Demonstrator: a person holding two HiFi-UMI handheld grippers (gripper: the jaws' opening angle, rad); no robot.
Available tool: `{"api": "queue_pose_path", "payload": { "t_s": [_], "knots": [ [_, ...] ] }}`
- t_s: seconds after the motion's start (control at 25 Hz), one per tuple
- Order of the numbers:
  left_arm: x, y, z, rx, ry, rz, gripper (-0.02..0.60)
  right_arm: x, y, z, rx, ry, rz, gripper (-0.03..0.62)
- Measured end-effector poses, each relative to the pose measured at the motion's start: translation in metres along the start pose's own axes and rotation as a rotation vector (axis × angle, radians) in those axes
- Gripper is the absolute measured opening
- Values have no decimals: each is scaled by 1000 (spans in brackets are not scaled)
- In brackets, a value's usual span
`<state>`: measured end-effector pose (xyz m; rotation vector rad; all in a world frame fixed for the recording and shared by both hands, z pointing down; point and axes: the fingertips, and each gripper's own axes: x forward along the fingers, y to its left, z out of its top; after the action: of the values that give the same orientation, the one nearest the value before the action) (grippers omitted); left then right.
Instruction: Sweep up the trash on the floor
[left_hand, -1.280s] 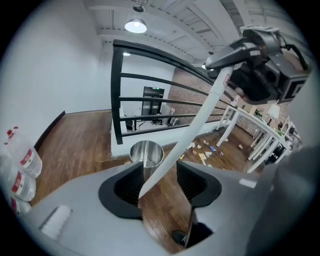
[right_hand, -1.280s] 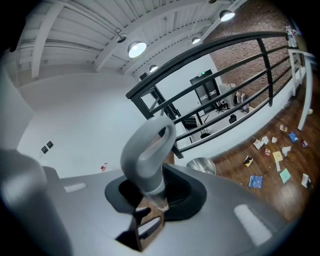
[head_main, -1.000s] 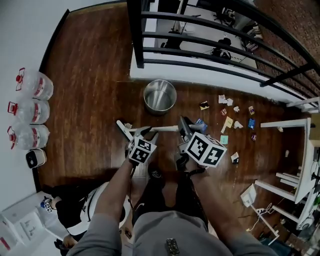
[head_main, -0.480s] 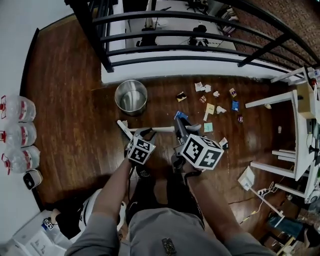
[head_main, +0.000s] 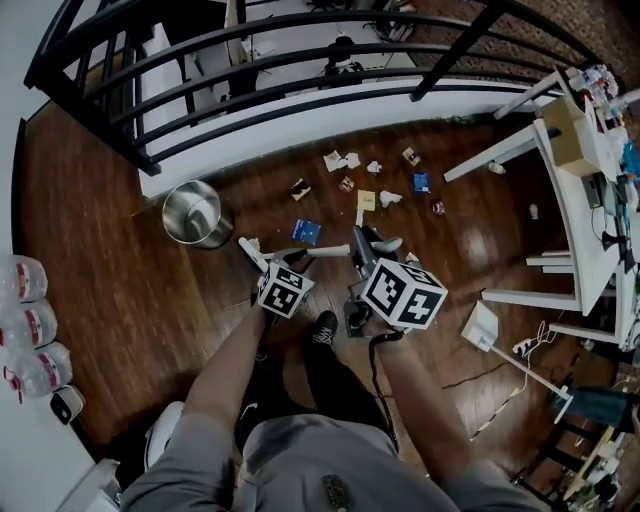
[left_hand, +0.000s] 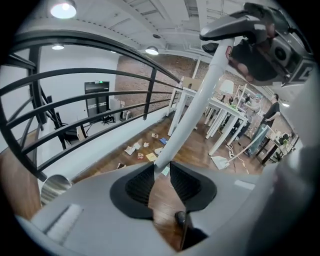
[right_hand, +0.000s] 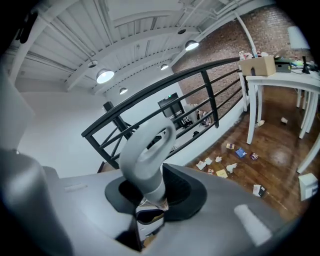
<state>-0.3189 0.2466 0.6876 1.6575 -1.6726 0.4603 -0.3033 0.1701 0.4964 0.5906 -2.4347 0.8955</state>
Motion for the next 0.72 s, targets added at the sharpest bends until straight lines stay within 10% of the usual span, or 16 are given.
{"api": "queue_pose_path", "payload": {
  "t_s": [0.72],
  "knots": [
    [176,-182,120,227,72,-230,107,-98,-244,96,125,-134,-187,69]
  ]
}}
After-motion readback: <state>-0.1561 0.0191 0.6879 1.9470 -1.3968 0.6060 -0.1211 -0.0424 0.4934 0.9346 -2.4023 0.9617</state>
